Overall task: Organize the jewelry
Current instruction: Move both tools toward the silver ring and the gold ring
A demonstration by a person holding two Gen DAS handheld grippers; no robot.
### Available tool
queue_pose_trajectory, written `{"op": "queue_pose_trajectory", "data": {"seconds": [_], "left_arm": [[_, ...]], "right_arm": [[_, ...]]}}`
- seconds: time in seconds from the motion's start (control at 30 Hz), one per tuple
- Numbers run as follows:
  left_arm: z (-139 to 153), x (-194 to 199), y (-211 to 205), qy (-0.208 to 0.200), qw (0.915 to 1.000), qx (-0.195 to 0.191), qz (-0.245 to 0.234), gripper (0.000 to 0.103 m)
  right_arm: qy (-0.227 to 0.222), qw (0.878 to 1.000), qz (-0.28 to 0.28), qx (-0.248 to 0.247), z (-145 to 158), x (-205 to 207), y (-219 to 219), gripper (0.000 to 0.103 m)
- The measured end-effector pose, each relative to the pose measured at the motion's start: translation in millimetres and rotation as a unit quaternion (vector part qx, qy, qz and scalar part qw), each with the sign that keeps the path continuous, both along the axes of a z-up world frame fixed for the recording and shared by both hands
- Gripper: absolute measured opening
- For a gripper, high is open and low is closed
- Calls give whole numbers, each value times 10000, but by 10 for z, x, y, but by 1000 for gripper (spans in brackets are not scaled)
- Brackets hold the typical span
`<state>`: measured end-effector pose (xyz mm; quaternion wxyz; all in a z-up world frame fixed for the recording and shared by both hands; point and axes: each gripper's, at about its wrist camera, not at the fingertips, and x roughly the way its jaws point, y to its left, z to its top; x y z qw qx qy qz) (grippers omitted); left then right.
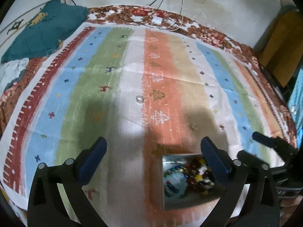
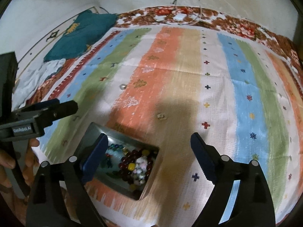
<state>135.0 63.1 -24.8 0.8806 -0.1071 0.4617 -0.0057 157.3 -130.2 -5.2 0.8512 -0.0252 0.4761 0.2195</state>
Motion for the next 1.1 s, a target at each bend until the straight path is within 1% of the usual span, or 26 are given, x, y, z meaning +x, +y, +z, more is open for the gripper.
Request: {"op": "queue_pose_trajectory", "data": {"seconds": [0.07, 0.17, 0.3, 0.53, 0.7, 0.93, 1.1], "left_arm": [[-9, 24, 6, 9, 10000, 30, -16, 97], [-16, 46, 35, 22, 10000, -50, -24, 97], [-31, 103, 72, 39, 9999, -97, 4, 97], [-133, 302, 122, 121, 9998, -177, 39, 97], [-236, 446, 172, 235, 9996, -81, 91, 97], [-293, 597, 225, 222, 9996, -107, 104, 97], [-347, 677, 205, 279, 9996, -96, 13, 97]], "right_arm": [[-6, 9999, -96, -32, -16, 76, -6, 90], [52, 9998, -174, -48, -46, 179, 3, 91], [187, 9998, -86, -60, -111, 276, 33, 91], [370, 9988, -79, -308, -278, 427, 110, 92], [626, 9977, -149, -236, -391, 559, 99, 92], [705, 9973, -38, -211, -423, 625, 163, 92], [808, 9964, -1, -235, -482, 691, 193, 92]]}}
